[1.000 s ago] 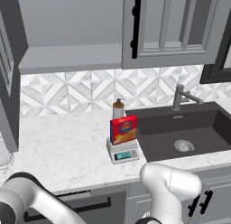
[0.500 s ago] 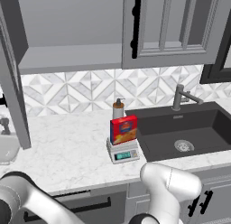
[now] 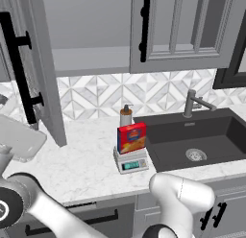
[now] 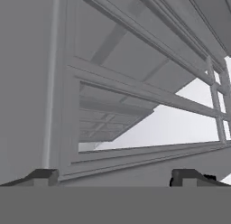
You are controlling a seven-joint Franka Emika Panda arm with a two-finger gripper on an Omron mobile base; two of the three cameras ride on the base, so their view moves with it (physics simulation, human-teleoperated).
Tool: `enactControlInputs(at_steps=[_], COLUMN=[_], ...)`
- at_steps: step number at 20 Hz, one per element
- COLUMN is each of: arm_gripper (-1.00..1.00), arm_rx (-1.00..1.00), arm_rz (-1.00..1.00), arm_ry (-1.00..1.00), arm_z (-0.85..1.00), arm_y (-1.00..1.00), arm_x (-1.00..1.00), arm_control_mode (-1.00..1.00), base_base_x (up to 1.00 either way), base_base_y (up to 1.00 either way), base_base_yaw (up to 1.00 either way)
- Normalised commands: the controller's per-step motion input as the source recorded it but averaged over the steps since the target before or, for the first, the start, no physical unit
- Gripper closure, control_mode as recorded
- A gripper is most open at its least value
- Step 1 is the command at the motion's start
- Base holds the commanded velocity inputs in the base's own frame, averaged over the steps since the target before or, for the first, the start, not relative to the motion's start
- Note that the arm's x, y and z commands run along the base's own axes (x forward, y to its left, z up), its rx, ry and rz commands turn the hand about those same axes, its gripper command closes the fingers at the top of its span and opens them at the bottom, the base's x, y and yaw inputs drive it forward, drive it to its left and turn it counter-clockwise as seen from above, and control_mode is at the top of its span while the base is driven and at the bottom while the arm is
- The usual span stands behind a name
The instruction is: Pick the boxed food and place it on the digital scale for weighing, and close the cabinet.
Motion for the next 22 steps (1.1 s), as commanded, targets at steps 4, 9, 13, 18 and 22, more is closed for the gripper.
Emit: enactControlInputs(at_steps=[4, 9, 13, 18, 22], arm_gripper=[-1.00, -1.00, -1.00, -1.00, -1.00], arm_rx=[0.00, 0.00, 0.01, 0.00, 0.00], arm_rz=[0.00, 0.00, 0.00, 0.00, -0.01], arm_ry=[0.19, 0.15, 0.16, 0.19, 0.20], arm_z=[0.41, 0.42, 0.29, 0.08, 0.00], arm_y=[-0.86, -0.89, -0.87, -0.67, -0.32], arm_x=[0.50, 0.55, 0.66, 0.90, 0.92], arm_control_mode=[-1.00, -1.00, -1.00, -1.00, -1.00], base_base_x=[0.00, 0.00, 0.00, 0.00, 0.00], base_base_y=[0.00, 0.00, 0.00, 0.00, 0.00], base_base_yaw=[0.00, 0.00, 0.00, 0.00, 0.00])
